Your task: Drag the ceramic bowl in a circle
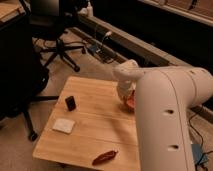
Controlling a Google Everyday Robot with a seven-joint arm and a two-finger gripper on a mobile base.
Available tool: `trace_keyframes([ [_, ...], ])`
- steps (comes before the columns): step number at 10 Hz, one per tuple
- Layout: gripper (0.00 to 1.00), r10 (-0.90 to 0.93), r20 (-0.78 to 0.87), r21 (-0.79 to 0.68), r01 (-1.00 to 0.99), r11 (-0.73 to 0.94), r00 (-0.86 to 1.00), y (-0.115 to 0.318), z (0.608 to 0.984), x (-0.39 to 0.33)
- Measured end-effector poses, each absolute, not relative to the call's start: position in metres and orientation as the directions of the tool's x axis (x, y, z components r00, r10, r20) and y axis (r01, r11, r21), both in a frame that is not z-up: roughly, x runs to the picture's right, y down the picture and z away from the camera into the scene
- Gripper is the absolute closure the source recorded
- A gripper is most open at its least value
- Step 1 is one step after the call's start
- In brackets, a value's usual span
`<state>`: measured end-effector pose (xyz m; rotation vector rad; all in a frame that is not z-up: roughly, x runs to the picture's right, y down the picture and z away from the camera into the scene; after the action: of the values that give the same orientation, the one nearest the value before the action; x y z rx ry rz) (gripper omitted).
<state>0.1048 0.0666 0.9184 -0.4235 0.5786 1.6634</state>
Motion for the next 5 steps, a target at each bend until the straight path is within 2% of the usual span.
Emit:
trace_keyframes([
  [3, 1.00, 0.811, -0.580, 0.033, -0.997, -0.067, -0.074, 0.066, 0.917, 0.033],
  [5, 1.00, 0.824, -0.566, -0.042, -0.999, -0.033, -0.004, 0.074, 0.903, -0.015],
])
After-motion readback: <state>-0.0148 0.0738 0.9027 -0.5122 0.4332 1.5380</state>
